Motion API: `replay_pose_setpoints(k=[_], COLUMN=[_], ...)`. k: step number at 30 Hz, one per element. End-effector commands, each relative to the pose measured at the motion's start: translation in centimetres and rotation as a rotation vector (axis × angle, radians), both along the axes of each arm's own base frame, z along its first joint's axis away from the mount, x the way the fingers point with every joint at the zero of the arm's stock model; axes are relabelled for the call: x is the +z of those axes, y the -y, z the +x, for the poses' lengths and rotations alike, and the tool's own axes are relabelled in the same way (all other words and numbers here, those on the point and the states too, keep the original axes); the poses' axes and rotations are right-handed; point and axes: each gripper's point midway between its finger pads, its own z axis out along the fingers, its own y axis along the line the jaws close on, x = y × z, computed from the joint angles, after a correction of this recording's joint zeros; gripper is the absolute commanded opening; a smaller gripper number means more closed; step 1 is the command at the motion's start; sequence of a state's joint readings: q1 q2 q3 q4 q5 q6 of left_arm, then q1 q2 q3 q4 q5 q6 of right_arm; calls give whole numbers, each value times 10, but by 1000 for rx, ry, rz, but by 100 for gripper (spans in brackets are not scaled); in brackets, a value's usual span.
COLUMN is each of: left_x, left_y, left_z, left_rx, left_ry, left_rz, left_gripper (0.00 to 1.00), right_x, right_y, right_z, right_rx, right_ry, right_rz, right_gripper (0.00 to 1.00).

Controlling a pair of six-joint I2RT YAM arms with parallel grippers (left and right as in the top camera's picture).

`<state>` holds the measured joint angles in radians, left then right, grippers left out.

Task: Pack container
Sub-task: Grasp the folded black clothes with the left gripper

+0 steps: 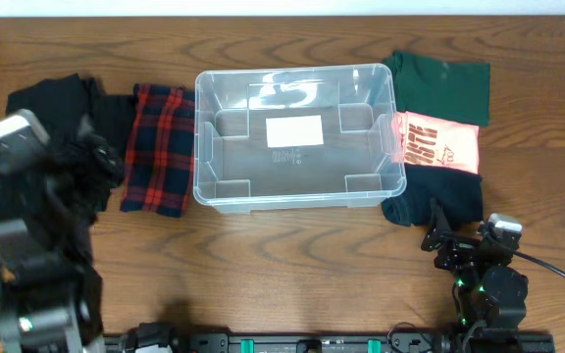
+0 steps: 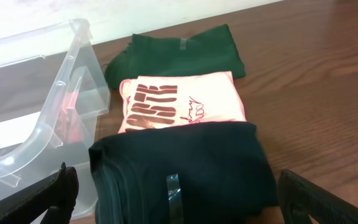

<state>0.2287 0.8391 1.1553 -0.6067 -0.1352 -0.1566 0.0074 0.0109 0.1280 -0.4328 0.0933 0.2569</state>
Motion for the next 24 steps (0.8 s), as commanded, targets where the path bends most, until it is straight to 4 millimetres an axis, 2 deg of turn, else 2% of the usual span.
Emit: replay_pose_setpoints(k=[1, 4, 7, 12, 16, 20, 24], left_x=[-3, -26, -59, -107, -121, -138, -158], left_y=[-50, -86, -110, -151, -185, -222, -239], left_z=[-3, -2, 9, 11, 18, 15, 7], left_rx=[233, 359, 340, 335, 234, 245, 277], left_ry=[-29, -90, -141, -165, -79, -33, -47], left_rz=[-121, -251, -407, -632, -728, -744, -757], left_gripper=[98, 98, 98, 98, 98, 98, 98], right_x=[0, 0, -1, 0, 0, -1, -1], right_y=[1, 1, 1, 1, 1, 1, 1], right_z=[0, 0, 0, 0, 0, 0, 0], right_rx=[-10, -10, -10, -10, -10, -10, -10], right_ry=[3, 3, 3, 3, 3, 3, 3], right_rz=[12, 12, 12, 12, 12, 12, 12], right_gripper=[99, 99, 99, 99, 99, 99, 99])
